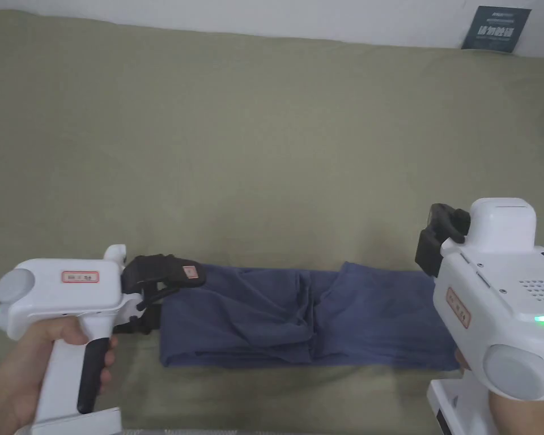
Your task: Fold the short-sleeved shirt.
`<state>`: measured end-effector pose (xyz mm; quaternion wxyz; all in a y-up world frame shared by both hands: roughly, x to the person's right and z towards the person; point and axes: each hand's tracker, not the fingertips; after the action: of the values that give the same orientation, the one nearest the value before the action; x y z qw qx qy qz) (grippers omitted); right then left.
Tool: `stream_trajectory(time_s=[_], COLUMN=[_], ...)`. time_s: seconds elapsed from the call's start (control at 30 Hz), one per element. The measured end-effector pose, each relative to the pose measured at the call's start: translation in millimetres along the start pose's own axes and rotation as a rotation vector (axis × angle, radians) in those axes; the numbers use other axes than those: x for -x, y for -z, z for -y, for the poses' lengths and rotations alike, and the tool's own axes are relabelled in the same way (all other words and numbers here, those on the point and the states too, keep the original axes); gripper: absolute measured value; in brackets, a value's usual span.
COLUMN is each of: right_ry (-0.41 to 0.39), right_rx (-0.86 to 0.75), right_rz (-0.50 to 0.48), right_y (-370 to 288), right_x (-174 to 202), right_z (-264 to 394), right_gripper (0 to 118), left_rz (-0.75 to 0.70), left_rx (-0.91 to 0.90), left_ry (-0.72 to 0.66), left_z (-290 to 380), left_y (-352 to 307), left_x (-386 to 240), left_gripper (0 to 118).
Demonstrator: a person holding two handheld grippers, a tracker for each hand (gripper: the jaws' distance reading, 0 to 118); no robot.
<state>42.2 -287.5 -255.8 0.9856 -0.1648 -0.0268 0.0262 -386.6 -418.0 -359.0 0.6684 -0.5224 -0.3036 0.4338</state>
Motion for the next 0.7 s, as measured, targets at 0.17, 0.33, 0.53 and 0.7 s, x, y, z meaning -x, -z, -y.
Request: stream_trajectory(time_s=[0.17,0.33,0.53,0.7], right_ry=[0.018,0.012,0.019,0.036], right_rx=[0.004,-0.009,-0.031,-0.040], right_rz=[-0.007,-0.007,-0.009,-0.021], right_y=[-3.2,-10.6,-13.6,-12.8], right_x=[-0.8,-4.3,-8.0,-8.3], right_z=[1.1,-1.0,-7.6,-9.3], right_gripper=[7,7,7,7], left_rz=[-0.170,-0.172,-0.266,-0.488], left_rx=[-0.011,-0.043,-0.169,-0.248], left_ry=[0.061,0.073,0.120,0.229], left_z=[23.4,-5.2,7.2,15.4], left_y=[11.8,-11.5,-74.0,-131.7], left_x=[-38.7,-28.4,-55.6,-89.4], left_gripper=[11,11,11,11])
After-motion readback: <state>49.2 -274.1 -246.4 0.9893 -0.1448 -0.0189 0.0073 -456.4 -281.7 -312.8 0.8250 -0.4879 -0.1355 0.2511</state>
